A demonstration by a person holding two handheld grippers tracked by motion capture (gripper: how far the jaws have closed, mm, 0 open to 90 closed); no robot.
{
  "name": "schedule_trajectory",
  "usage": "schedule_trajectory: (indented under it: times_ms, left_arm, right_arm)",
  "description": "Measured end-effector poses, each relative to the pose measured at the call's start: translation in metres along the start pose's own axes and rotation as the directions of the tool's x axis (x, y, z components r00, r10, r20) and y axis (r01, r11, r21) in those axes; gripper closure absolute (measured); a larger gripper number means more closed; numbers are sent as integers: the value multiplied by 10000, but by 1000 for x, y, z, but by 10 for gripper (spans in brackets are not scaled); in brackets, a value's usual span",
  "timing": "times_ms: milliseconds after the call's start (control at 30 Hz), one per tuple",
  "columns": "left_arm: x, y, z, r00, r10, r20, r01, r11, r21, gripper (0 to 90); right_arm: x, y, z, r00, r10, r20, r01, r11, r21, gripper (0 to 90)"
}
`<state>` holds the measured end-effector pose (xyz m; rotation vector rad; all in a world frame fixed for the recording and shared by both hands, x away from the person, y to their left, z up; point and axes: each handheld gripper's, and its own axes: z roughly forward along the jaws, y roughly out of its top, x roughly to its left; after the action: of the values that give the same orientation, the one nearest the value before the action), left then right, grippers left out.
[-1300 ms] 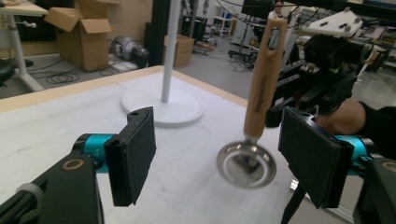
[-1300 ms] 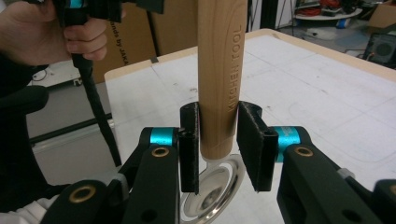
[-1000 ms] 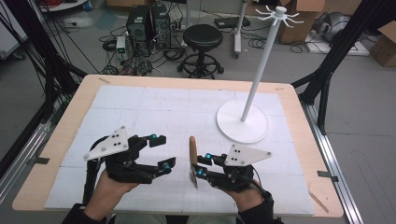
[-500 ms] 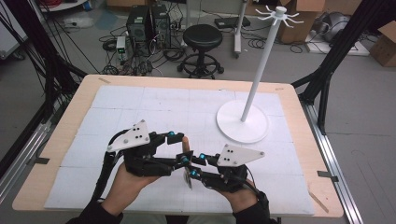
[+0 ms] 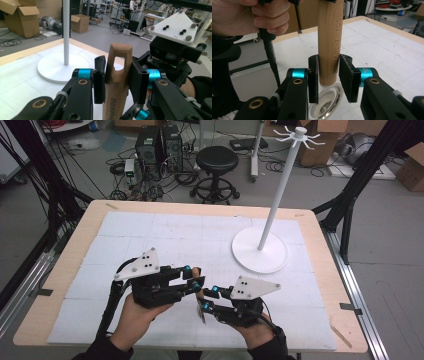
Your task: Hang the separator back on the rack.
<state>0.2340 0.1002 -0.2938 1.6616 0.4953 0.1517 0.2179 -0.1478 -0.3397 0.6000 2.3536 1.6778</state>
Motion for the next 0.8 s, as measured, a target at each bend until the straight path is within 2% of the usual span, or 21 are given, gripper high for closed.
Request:
schedule_trajectory:
  times_ms: [67, 133, 167, 200, 233, 333, 367, 400, 433, 467, 500, 533, 600, 633, 667, 700, 733, 767, 800]
  left_arm:
    - [0, 1, -2, 9999, 37, 107, -36, 10000, -90, 690]
    - [1, 1, -4, 9992, -7, 391, 13, 9999, -166, 692]
    - [2, 2, -5, 9988, -30, 480, 37, 9999, -154, 693]
    - [2, 2, -7, 9982, -3, 606, 12, 9999, -151, 693]
    - [2, 2, -9, 9972, 82, 740, -70, 9998, -160, 693]
    - [4, 3, -15, 9890, 236, 1462, -201, 9995, -252, 694]
    - [4, 3, -16, 9842, 269, 1750, -217, 9993, -318, 693]
    - [4, 3, -17, 9759, 322, 2158, -241, 9989, -400, 693]
    - [4, 3, -18, 9708, 343, 2375, -251, 9988, -419, 694]
    - [4, 3, -19, 9608, 438, 2737, -323, 9984, -464, 693]
    - [3, 3, -20, 9551, 476, 2924, -343, 9981, -504, 693]
    - [3, 3, -20, 9468, 524, 3175, -364, 9978, -560, 693]
    - [2, 3, -21, 9281, 615, 3673, -412, 9972, -629, 693]
    - [1, 3, -21, 9169, 678, 3934, -441, 9966, -690, 693]
    - [-1, 3, -22, 9093, 708, 4102, -453, 9964, -714, 693]
    - [-2, 3, -22, 9040, 742, 4210, -478, 9962, -729, 693]
    - [-3, 2, -22, 8994, 756, 4305, -486, 9961, -734, 693]
    - [-5, 3, -22, 8922, 816, 4442, -542, 9958, -741, 693]
    - [-6, 3, -22, 8844, 880, 4584, -592, 9953, -769, 693]
  right_arm:
    - [1, 0, 0, 10000, 63, -55, -63, 10000, -62, 694]
    - [2, 0, -1, 9997, 158, -182, -163, 9996, -240, 679]
    - [1, 0, -1, 9991, -14, -420, 1, 9995, -315, 594]
    - [1, -1, -1, 9989, -91, -465, 75, 9993, -360, 499]
    - [0, -2, -2, 9979, -140, -627, 112, 9990, -441, 468]
    - [-4, -8, -4, 9884, -244, -1497, 103, 9955, -938, 389]
    - [-5, -10, -5, 9814, -74, -1916, -120, 9949, -1001, 372]
    - [-7, -11, -4, 9732, -19, -2299, -239, 9937, -1097, 367]
    - [-9, -12, -4, 9631, 49, -2691, -387, 9920, -1203, 373]
    - [-10, -13, -3, 9564, -2, -2922, -379, 9915, -1246, 379]
    - [-10, -13, -2, 9432, -34, -3321, -434, 9902, -1331, 380]
    - [-9, -12, -2, 9354, -87, -3535, -445, 9889, -1421, 386]
    - [-8, -11, 1, 9095, -318, -4146, -394, 9860, -1620, 419]
    - [-6, -10, 2, 9023, -447, -4287, -318, 9850, -1697, 433]
    - [-5, -10, 4, 8901, -517, -4528, -284, 9853, -1684, 466]
    - [-3, -10, 6, 8816, -577, -4685, -235, 9859, -1655, 484]
    - [-3, -10, 7, 8785, -626, -4736, -186, 9861, -1650, 495]
    - [-2, -10, 9, 8706, -685, -4872, -149, 9861, -1652, 515]
    - [0, -10, 10, 8581, -740, -5081, -140, 9858, -1672, 525]
